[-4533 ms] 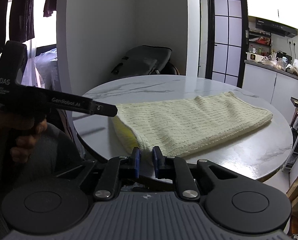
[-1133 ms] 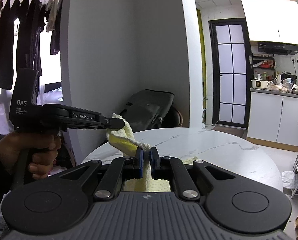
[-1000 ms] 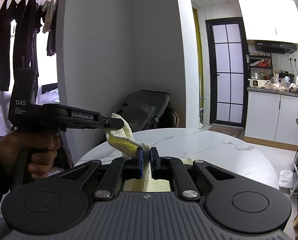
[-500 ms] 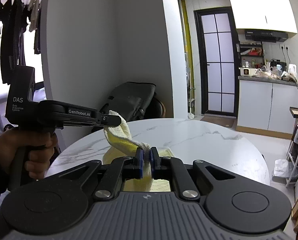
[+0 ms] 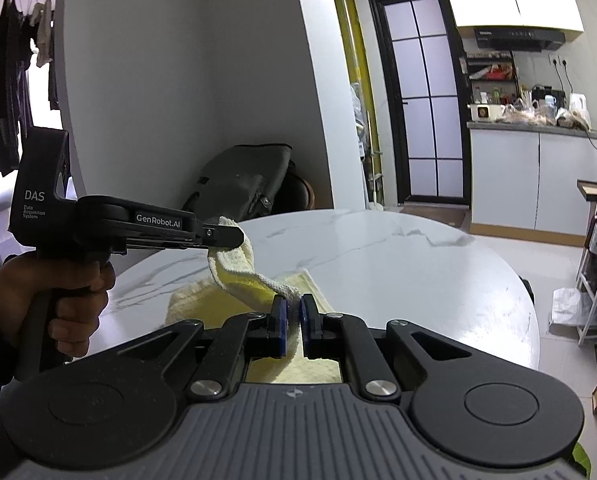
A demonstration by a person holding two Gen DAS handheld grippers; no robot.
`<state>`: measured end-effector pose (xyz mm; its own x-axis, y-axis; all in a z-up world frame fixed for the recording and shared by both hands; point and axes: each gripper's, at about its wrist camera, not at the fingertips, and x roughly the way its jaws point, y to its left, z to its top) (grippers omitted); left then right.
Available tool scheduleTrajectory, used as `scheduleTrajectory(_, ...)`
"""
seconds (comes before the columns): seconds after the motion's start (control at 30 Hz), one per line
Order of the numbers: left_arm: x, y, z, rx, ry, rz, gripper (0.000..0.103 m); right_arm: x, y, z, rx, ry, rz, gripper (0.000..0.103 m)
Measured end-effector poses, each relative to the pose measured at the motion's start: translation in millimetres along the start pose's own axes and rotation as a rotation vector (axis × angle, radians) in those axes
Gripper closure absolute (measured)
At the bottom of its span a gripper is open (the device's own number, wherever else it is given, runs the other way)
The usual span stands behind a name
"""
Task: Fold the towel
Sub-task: 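Lift the towel end with both grippers and fold it over the towel, then lower the folded end onto the towel and open both grippers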
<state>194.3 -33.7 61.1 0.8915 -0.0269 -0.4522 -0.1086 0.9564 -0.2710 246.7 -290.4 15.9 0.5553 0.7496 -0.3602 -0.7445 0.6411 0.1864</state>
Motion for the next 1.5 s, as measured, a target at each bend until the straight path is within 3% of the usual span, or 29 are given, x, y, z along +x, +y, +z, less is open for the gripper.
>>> scheduleTrajectory(0.27,28,0,-4,-0.003,0.040,0.004,0.090,10,-18,-12,0.043,0.040,-0.010,0.094)
scheduleTrajectory(0.53,39,-3,2,0.034,0.002,0.044,0.078,15,-28,-14,0.073,0.051,-0.041,0.092)
scheduleTrajectory(0.73,32,3,5,0.020,-0.029,0.076,0.065,6,-35,-13,0.125,0.003,-0.122,0.070)
scheduleTrajectory(1.2,16,1,-12,0.050,0.010,0.033,0.071,11,-4,-16,0.068,0.032,-0.022,0.070)
scheduleTrajectory(1.5,7,8,-37,0.050,0.078,0.013,0.071,13,4,-27,0.095,0.107,-0.075,0.070)
